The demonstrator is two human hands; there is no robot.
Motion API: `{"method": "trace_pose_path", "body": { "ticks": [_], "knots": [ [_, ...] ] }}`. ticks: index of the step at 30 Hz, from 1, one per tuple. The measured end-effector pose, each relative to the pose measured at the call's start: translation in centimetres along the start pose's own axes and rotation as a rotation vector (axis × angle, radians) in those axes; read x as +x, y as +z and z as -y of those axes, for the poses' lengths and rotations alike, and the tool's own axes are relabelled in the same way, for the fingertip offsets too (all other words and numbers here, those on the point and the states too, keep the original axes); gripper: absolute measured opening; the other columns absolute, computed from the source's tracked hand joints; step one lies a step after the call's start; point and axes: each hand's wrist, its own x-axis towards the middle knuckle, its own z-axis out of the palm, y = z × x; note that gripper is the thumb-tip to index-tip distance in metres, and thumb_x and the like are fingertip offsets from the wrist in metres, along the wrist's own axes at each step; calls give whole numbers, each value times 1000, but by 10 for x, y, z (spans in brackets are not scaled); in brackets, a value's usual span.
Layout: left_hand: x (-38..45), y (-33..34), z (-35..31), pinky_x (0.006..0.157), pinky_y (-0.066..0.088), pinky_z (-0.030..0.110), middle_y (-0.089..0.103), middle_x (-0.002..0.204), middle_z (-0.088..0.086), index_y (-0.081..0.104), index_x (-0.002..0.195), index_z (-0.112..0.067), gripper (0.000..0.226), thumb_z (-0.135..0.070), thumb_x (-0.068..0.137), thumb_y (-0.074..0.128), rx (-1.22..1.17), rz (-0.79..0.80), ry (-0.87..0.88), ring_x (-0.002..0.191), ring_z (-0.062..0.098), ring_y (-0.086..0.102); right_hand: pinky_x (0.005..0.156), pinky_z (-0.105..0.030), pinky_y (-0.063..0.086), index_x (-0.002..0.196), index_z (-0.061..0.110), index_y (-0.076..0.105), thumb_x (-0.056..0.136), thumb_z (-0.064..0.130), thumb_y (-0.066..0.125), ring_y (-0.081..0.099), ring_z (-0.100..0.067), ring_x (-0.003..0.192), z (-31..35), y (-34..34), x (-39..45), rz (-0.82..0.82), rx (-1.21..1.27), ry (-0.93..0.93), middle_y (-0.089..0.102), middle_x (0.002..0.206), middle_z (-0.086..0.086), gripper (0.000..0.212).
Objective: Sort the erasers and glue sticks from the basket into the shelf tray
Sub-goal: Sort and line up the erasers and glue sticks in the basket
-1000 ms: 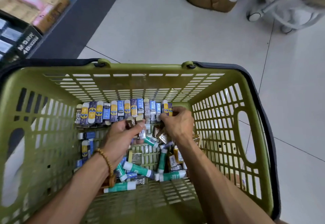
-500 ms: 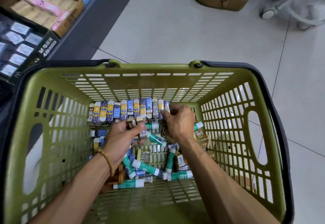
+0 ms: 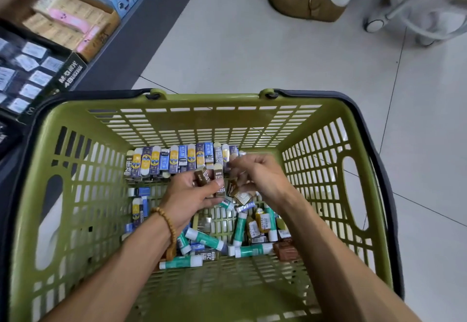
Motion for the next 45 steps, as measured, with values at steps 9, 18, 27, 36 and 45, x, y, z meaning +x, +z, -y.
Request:
{"method": "trace_pose_path", "body": {
  "ticks": [9,18,27,36,45],
  "knots": [
    [-7,19,-4,64,59,26,67,108,23,61,108,9,21,3,89,59,-80,128,-129,84,28,73,56,-26,49,85,4,65,94,1,58,52,-13,58,-9,-36,2,-25,257,117,60,72,-5,12],
    [-3,0,4,69,61,33,67,109,19,47,131,1,42,-4,91,59,76,137,-146,85,31,73,67,-42,60,74,11,71,92,14,69,64,-23,62,-27,-21,66,-317,-73,114,74,77,-17,18],
    [-2,-9,8,66,60,27,70,96,17,65,102,0,23,0,80,71,16,-11,-40,80,28,73,68,-39,62,71,9,73,84,17,79,66,-20,60,-33,-21,71,-323,-175,10,73,70,-8,16],
    [-12,2,2,75,60,31,68,98,19,63,101,-3,26,11,79,68,-50,23,2,86,28,73,56,-19,49,85,-5,72,95,23,64,58,-5,53,-5,-21,15,-129,-158,-80,66,69,-5,30],
    [-22,12,1,77,60,28,70,103,20,62,109,4,28,15,83,60,-43,71,-17,91,27,72,58,-29,46,88,0,65,94,9,64,52,-23,68,0,-18,-17,115,-65,29,61,81,-16,11]
  ]
}}
